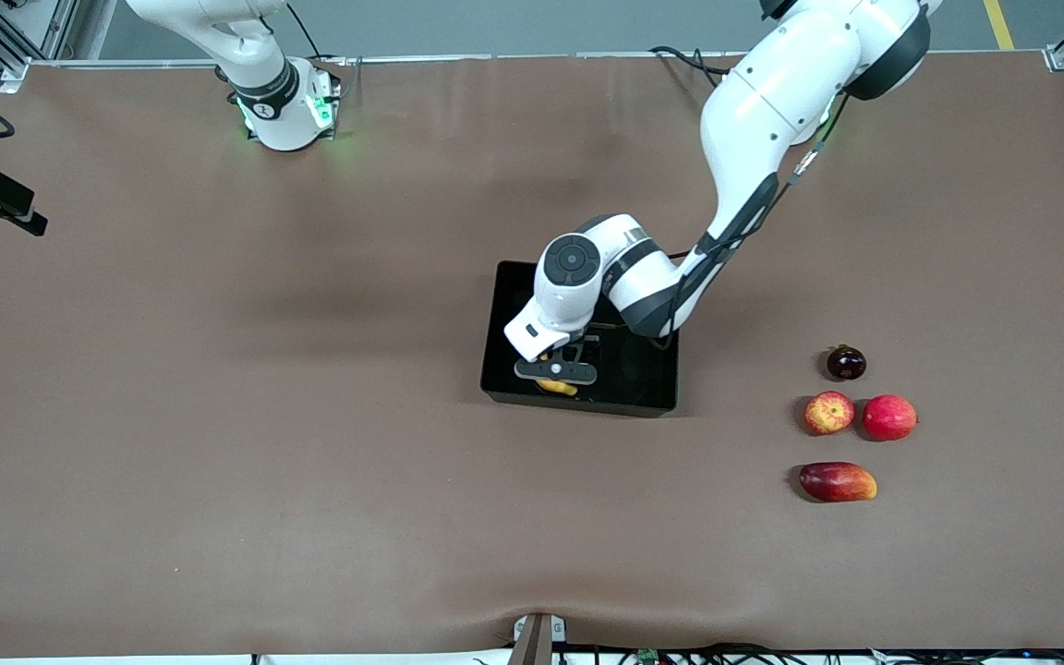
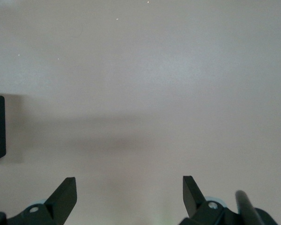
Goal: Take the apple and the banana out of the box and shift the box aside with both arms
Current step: 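Move the left gripper back to the box and lower onto the banana, then grasp the yellow banana with the left gripper and lift it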
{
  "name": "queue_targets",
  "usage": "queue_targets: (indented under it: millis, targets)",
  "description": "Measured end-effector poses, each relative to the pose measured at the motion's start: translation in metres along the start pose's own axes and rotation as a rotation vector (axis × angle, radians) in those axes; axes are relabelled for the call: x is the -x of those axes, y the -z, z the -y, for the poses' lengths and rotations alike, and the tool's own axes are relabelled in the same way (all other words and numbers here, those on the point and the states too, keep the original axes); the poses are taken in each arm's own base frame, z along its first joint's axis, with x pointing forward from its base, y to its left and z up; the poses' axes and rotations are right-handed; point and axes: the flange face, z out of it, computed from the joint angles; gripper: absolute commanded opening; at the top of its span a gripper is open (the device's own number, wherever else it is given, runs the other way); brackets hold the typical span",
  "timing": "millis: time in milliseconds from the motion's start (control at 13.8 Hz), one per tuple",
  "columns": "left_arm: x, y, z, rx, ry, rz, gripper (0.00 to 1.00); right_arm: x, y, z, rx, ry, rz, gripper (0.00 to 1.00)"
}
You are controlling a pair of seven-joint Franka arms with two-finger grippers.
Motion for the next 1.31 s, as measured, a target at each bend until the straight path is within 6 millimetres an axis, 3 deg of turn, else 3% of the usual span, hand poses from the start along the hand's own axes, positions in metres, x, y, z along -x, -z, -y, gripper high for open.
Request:
queue_targets:
  millis: [73, 145, 218, 509, 727, 873, 1091, 1309]
  targets:
    - [0.002, -0.003, -0.002, -0.007, -0.005, -0.001, 0.43, 0.0, 0.0, -0.001, 0.0, -0.002, 0.0, 1.0]
    - [0.004, -0.006, -0.003, -0.013, -0.01, 0.001, 0.13, 0.0, 0.0, -0.001, 0.0, -0.002, 0.0, 1.0]
    - [0.006, -0.009, -0.004, -0.016, -0.013, 0.004, 0.0, 0.0, 0.0, -0.001, 0.0, -0.001, 0.0, 1.0]
    - [0.011, -0.008, -0.013, -0.013, -0.026, 0.001, 0.0, -0.001, -0.001, 0.001, 0.0, 0.001, 0.003, 1.0]
    - [0.009, 0.007, -0.019, -0.039, -0.039, -0.003, 0.0, -0.006, -0.01, 0.001, 0.002, 0.001, 0.019, 1.0]
    - [0.004, 0.034, -0.024, -0.094, -0.044, 0.005, 0.0, -0.01, -0.017, 0.001, 0.004, 0.0, 0.034, 1.0]
    - [-0.008, 0.092, -0.028, -0.118, -0.036, -0.029, 0.0, -0.021, -0.039, 0.001, 0.008, -0.002, 0.074, 1.0]
    - [-0.02, 0.153, -0.015, -0.133, -0.036, -0.071, 0.0, -0.025, -0.052, 0.004, 0.009, 0.002, 0.109, 1.0]
